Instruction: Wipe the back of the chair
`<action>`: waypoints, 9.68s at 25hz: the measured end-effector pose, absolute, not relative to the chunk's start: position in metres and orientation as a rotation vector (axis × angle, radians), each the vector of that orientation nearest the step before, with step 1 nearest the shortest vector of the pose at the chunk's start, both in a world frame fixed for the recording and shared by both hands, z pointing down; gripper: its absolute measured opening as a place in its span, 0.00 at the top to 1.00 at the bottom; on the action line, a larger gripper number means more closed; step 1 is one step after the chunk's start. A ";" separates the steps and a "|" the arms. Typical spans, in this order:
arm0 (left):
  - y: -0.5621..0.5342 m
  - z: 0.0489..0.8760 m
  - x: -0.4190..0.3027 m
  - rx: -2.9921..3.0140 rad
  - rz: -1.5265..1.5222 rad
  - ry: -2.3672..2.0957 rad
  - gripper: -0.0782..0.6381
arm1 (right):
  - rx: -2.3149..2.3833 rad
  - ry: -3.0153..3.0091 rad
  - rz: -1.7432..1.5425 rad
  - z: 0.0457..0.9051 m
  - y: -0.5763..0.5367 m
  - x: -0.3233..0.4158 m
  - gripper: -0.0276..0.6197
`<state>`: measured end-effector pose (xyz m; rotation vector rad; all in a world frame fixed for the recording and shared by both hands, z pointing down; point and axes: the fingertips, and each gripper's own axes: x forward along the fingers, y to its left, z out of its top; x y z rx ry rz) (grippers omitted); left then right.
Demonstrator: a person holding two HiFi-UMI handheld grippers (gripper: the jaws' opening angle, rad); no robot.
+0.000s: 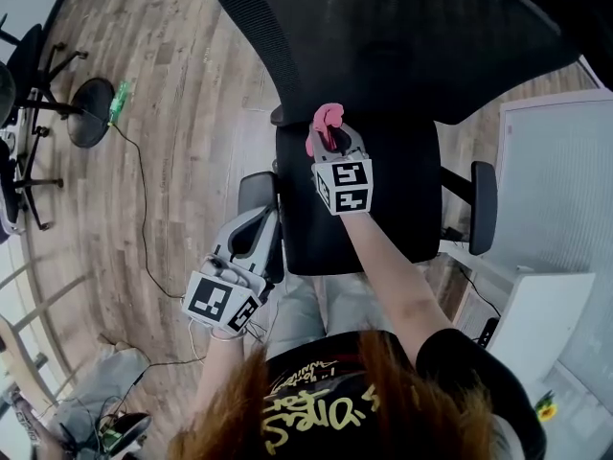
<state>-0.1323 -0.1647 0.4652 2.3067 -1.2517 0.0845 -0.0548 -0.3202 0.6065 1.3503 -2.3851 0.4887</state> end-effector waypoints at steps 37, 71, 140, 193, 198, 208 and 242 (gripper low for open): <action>-0.159 0.480 -0.014 2.342 0.099 -1.116 0.90 | 1.913 -1.920 0.850 0.659 -0.307 0.272 0.84; -0.159 0.491 -0.020 2.325 0.093 -1.096 0.90 | 1.639 -2.035 0.699 0.678 -0.349 0.196 0.84; -0.158 0.457 -0.005 2.421 0.121 -1.077 0.90 | 2.023 -2.180 0.345 0.501 -0.350 0.308 0.84; -0.153 0.467 -0.101 2.346 0.086 -1.185 0.90 | 1.101 -2.624 0.051 0.515 -0.319 -0.074 0.84; -0.148 0.463 -0.104 2.343 0.074 -1.216 0.90 | 0.994 -2.662 0.069 0.518 -0.307 -0.110 0.84; -0.136 0.462 -0.105 2.308 0.072 -1.265 0.90 | 0.717 -2.721 0.012 0.511 -0.269 -0.159 0.84; -0.162 0.450 0.022 2.470 0.159 -1.055 0.90 | 1.903 -2.277 0.121 0.457 -0.415 0.292 0.84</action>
